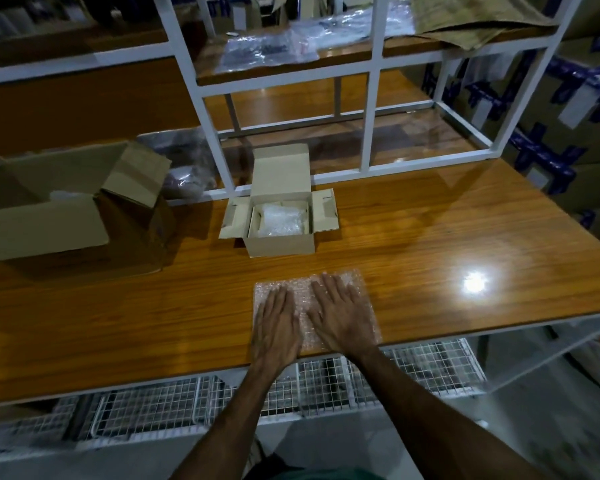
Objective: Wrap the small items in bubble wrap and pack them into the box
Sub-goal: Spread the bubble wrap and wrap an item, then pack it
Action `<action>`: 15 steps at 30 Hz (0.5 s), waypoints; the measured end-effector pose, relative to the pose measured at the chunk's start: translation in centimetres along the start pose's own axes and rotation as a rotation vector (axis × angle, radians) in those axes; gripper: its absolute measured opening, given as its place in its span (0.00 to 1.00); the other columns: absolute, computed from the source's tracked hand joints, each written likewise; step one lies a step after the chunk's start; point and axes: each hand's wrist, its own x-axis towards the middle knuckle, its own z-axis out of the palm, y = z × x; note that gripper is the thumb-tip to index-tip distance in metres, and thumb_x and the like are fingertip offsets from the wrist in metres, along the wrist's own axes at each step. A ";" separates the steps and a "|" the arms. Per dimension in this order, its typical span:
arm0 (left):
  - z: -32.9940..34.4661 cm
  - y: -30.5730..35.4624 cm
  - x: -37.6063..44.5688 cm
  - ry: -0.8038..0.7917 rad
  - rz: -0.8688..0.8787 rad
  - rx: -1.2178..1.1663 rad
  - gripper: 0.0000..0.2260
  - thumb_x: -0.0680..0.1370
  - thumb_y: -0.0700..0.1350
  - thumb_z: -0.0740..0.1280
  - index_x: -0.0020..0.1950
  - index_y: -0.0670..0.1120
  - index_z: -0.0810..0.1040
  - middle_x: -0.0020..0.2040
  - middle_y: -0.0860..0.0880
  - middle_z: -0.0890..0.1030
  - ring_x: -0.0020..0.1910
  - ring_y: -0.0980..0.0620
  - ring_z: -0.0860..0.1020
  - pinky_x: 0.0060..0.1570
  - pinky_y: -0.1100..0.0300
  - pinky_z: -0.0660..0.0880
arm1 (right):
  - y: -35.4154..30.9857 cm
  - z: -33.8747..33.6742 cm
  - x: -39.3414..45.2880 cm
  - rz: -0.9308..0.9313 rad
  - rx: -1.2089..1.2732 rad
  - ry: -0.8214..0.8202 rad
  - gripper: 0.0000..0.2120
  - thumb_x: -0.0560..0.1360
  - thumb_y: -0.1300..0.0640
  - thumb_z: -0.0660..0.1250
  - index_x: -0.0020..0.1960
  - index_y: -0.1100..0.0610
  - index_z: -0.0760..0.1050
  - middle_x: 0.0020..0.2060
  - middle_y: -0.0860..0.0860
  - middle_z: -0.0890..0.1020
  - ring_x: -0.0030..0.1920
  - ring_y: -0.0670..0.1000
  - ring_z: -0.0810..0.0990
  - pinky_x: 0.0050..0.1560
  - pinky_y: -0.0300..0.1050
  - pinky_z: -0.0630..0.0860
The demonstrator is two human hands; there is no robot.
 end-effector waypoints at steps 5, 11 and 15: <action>-0.4 -0.7 0.3 -0.040 -0.026 0.071 0.29 0.87 0.55 0.42 0.86 0.44 0.46 0.86 0.45 0.45 0.85 0.46 0.44 0.81 0.51 0.38 | 1.1 -0.5 -0.3 0.068 -0.032 -0.018 0.37 0.82 0.31 0.33 0.85 0.51 0.40 0.83 0.54 0.38 0.83 0.57 0.38 0.82 0.61 0.38; -3.0 -0.5 0.1 -0.003 -0.422 -0.023 0.35 0.82 0.58 0.64 0.83 0.43 0.55 0.75 0.36 0.66 0.73 0.36 0.64 0.71 0.41 0.65 | 2.4 0.0 -0.5 0.123 -0.006 -0.005 0.35 0.83 0.31 0.34 0.83 0.49 0.35 0.82 0.54 0.35 0.82 0.58 0.33 0.81 0.60 0.36; -3.9 -0.8 2.1 -0.023 -0.612 -0.399 0.30 0.74 0.47 0.79 0.72 0.44 0.71 0.64 0.40 0.79 0.62 0.38 0.78 0.61 0.41 0.79 | 2.4 -0.2 -0.3 0.115 -0.017 -0.015 0.32 0.86 0.37 0.39 0.84 0.50 0.36 0.82 0.56 0.35 0.83 0.60 0.35 0.79 0.61 0.35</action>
